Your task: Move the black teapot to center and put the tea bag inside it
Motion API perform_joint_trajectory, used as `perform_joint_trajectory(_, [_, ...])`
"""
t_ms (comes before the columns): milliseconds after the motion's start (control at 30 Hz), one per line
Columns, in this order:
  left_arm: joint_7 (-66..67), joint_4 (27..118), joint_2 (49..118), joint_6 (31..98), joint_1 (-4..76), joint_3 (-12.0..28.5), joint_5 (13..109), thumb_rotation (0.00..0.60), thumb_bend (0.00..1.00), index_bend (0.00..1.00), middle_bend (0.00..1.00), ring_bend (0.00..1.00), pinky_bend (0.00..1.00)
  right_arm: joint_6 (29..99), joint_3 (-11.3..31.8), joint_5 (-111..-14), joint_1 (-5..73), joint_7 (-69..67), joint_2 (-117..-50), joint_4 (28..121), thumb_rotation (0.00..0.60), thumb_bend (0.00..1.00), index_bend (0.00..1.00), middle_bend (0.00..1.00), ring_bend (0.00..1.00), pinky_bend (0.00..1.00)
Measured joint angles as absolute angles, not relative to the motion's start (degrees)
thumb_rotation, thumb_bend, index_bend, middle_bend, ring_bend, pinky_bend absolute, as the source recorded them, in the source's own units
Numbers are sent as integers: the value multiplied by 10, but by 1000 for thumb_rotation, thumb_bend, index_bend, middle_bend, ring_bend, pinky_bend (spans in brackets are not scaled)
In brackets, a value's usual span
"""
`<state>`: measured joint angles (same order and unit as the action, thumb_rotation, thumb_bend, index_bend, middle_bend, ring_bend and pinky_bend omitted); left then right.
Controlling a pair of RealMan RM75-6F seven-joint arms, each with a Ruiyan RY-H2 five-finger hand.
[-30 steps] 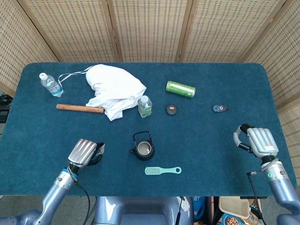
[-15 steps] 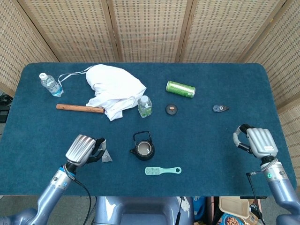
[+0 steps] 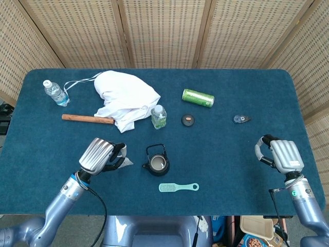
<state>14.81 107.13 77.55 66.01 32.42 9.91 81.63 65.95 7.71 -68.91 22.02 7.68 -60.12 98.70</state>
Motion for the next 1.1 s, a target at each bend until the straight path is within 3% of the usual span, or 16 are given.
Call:
perform_joint_trajectory(233, [130, 1079, 770, 644, 347, 124, 802, 600, 430, 639, 838, 777, 811, 672, 77, -699, 214, 69, -611, 978, 0, 674, 472, 392, 415, 563])
perform_joint_trajectory(567, [116, 1081, 769, 609, 390, 155, 771, 600, 429, 639, 838, 776, 811, 705, 76, -729, 204, 65, -636, 961, 0, 675, 472, 349, 348, 483])
perform_joint_trajectory(800, [123, 1076, 780, 590, 415, 160, 745, 600, 430, 639, 838, 777, 811, 724, 75, -752, 197, 56, -654, 946, 0, 656, 401, 293, 242, 330])
perform_joint_trajectory(1100, [125, 1069, 789, 587, 429, 160, 736, 600, 430, 639, 838, 777, 811, 734, 73, -765, 191, 54, -663, 941, 0, 655, 390, 272, 224, 314])
